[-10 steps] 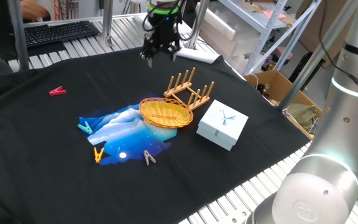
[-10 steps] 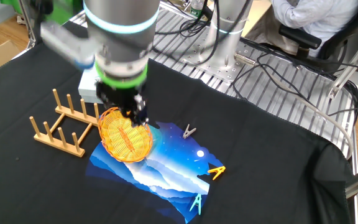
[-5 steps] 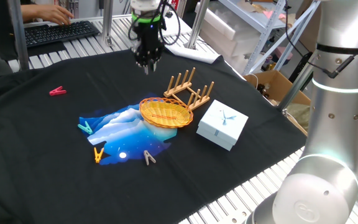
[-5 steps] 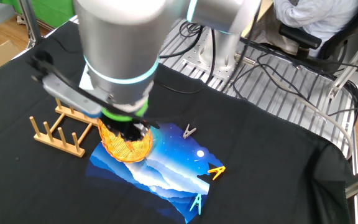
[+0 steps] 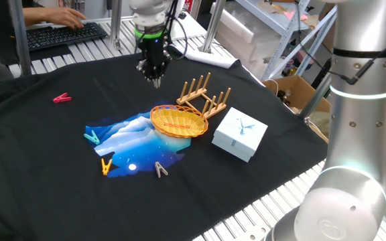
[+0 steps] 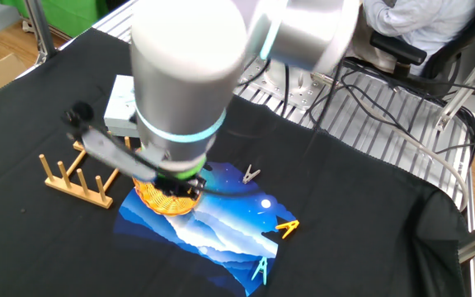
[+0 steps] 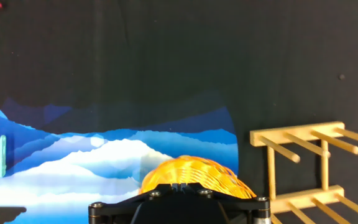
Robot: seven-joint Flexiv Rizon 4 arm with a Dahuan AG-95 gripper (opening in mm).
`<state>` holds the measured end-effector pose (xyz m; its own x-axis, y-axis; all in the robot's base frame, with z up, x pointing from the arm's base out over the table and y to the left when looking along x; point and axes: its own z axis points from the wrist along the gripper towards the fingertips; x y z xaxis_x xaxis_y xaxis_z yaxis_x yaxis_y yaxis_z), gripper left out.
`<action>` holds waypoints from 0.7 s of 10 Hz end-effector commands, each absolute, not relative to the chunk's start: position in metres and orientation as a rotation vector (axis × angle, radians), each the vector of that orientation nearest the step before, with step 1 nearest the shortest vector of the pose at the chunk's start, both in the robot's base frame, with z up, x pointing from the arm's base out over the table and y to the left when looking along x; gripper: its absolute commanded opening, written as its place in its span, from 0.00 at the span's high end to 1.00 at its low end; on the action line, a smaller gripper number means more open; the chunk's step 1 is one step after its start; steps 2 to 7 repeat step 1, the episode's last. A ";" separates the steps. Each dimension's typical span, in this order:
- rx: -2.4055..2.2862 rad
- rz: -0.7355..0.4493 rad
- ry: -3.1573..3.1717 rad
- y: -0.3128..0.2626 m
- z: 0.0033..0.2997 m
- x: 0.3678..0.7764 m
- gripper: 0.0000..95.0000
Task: Take the dish off the dish rack
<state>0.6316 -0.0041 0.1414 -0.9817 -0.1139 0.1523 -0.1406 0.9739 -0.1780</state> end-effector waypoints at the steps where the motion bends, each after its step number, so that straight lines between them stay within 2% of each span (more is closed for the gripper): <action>1: 0.202 0.280 -2.977 -0.003 0.136 0.632 1.00; 7: 0.202 0.280 -2.977 -0.003 0.136 0.632 1.00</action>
